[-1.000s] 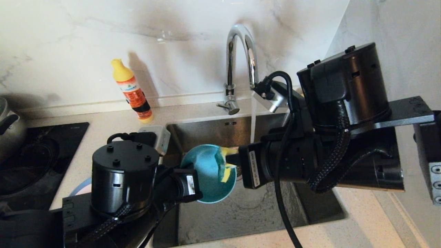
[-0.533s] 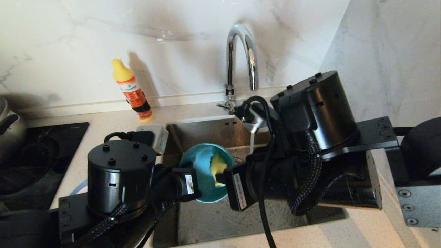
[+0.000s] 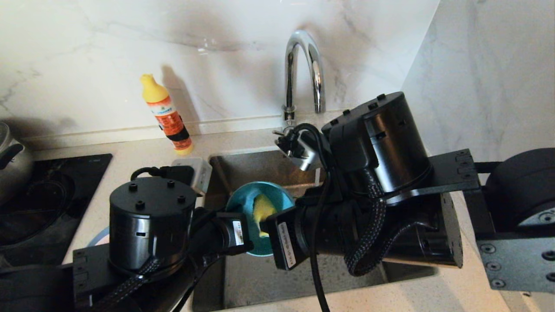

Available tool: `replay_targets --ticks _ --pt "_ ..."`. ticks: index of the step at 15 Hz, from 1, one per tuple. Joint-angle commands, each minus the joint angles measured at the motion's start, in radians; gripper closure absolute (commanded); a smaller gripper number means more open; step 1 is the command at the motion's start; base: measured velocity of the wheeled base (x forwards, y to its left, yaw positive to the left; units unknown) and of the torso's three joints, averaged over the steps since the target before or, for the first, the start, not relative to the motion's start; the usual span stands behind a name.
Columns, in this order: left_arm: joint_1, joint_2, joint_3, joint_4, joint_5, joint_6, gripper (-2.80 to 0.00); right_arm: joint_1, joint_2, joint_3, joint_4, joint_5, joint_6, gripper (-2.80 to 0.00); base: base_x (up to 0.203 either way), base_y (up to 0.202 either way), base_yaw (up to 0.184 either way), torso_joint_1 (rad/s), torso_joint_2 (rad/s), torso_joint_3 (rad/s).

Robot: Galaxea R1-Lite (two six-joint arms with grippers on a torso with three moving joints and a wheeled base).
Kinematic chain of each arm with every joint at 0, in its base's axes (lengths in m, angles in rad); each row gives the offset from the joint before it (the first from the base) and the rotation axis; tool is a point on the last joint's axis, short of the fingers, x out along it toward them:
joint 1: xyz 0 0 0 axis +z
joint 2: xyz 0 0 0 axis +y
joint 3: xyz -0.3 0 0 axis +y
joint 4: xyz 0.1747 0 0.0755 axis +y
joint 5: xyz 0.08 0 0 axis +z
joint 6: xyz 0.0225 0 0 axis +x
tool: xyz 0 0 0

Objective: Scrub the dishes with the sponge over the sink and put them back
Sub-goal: Wipe the bowl

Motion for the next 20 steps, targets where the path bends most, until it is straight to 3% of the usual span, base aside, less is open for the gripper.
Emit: replay_targets --ticks 1,10,14,20 --pt "0.000 -0.006 0.007 -0.004 0.004 -0.003 0.00 -0.012 -0.013 -0.001 0.002 -0.002 0.001 0.00 0.000 0.000 0.000 0.000 0.00 0.000" --pt "0.003 -0.012 0.005 -0.004 0.007 -0.004 0.00 -0.035 -0.108 0.082 0.066 0.007 0.004 0.00 0.000 0.000 0.000 0.000 0.00 0.000" --pt "0.019 -0.005 -0.009 -0.004 0.004 -0.004 0.00 -0.003 -0.060 0.110 0.056 0.021 0.008 0.00 0.000 0.000 0.000 0.000 0.00 0.000" --pt "0.029 -0.002 -0.007 -0.004 0.001 -0.005 0.00 0.061 0.036 0.040 0.050 0.016 0.012 0.00 0.000 0.000 0.000 0.000 0.00 0.000"
